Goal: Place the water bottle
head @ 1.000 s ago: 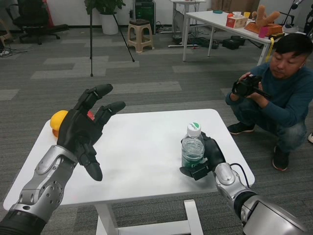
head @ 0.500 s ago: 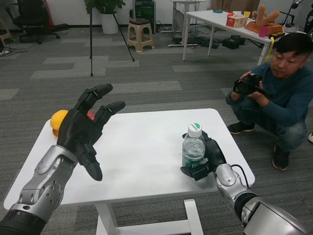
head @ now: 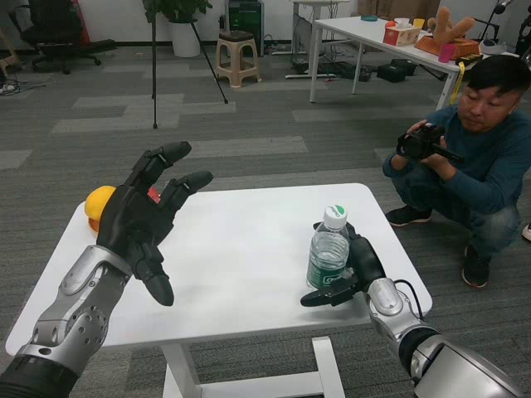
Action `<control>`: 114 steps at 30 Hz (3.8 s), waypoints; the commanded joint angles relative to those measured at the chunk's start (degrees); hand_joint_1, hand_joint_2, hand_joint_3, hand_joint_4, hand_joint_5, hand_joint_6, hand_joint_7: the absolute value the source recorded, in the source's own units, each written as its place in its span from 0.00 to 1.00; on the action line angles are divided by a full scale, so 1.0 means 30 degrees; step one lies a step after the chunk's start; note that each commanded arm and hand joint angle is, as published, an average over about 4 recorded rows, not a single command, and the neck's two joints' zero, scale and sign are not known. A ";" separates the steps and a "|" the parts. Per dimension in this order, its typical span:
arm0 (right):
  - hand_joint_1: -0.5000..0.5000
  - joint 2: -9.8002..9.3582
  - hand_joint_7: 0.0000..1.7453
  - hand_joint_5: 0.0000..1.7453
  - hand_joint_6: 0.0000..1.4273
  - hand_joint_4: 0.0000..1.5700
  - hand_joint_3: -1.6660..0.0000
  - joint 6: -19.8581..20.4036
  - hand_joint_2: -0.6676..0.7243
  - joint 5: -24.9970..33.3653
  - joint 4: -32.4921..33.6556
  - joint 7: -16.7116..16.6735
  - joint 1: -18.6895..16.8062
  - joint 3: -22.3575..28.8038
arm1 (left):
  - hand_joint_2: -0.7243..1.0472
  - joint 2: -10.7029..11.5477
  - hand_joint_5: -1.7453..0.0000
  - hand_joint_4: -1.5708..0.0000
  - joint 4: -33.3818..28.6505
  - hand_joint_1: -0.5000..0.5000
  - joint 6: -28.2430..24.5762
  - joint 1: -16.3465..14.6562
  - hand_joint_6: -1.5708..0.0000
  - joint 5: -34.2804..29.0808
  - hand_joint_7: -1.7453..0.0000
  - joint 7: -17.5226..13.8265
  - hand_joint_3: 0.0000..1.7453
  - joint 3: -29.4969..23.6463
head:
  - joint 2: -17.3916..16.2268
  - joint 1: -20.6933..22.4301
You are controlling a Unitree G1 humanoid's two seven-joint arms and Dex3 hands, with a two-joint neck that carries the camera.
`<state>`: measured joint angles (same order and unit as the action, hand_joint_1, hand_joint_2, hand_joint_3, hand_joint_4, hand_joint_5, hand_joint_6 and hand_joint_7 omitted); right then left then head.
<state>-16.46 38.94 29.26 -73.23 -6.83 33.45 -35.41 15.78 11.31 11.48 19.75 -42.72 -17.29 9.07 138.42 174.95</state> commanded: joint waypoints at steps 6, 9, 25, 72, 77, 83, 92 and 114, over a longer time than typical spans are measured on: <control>0.14 -0.0167 0.38 0.58 0.03 0.10 0.96 -0.0485 0.78 -0.0087 -0.0105 0.0204 -0.0507 0.0142 | 0.15 -0.0074 0.41 1.00 0.0096 0.24 0.0130 -0.0255 1.00 -0.0055 0.36 -0.0095 0.05 -0.0095 | -0.0029 0.0016; 0.09 -0.0167 0.35 0.53 0.01 0.05 0.99 -0.0485 0.83 -0.0087 -0.0076 0.0321 -0.0522 0.0179 | 0.15 -0.0074 0.41 1.00 0.0096 0.24 0.0130 -0.0255 1.00 -0.0055 0.36 -0.0081 0.05 -0.0081 | -0.0048 0.0009; 0.04 -0.0211 0.02 0.00 0.00 0.00 1.00 -0.0470 0.95 -0.0087 0.0503 0.0606 -0.0646 0.0655 | 0.15 -0.0074 0.41 1.00 0.0096 0.24 0.0130 -0.0284 1.00 -0.0055 0.36 -0.0095 0.05 -0.0066 | -0.0024 0.0029; 0.00 -0.2994 0.00 0.00 0.00 0.00 0.95 -0.0412 0.91 -0.0526 1.6836 0.0489 -0.6593 0.8931 | 0.15 -0.0074 0.41 1.00 -0.0080 0.24 0.0130 -0.0402 1.00 -0.0085 0.36 -0.0066 0.05 -0.0227 | -0.0056 0.0228; 0.00 -0.3141 0.00 0.00 0.00 0.00 1.00 -0.0412 0.91 -0.0526 1.9245 0.0511 -0.7143 0.9576 | 0.15 -0.0074 0.41 1.00 -0.0080 0.24 0.0130 -0.0402 1.00 -0.0063 0.36 -0.0066 0.05 -0.0242 | -0.0056 0.0269; 0.00 -0.3463 0.00 0.00 0.00 0.00 0.95 -0.0441 0.86 -0.0526 2.1465 0.0533 -0.7443 0.9766 | 0.15 -0.0074 0.41 1.00 -0.0080 0.24 0.0145 -0.0402 1.00 -0.0055 0.36 -0.0066 0.05 -0.0256 | 0.0069 0.0274; 0.00 -0.4115 0.00 0.00 0.00 0.00 1.00 -0.0478 0.86 -0.0497 2.3164 0.0643 -0.7348 0.9180 | 0.15 -0.0074 0.41 1.00 -0.0285 0.24 0.0694 -0.0211 1.00 -0.0019 0.36 -0.0059 0.05 -0.0278 | 0.0209 0.0360; 0.00 -0.4913 0.00 0.00 0.00 0.00 0.99 -0.0529 0.86 -0.0497 2.4453 0.0855 -0.6652 0.8785 | 0.15 -0.0279 0.41 1.00 -0.1559 0.24 0.1741 0.0140 1.00 0.1087 0.36 0.0066 0.05 -0.1428 | 0.0876 0.0529</control>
<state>-30.65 37.19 27.72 -0.23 -4.47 11.89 -8.75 15.25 7.12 15.92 19.28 -39.73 -17.29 5.32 140.96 176.48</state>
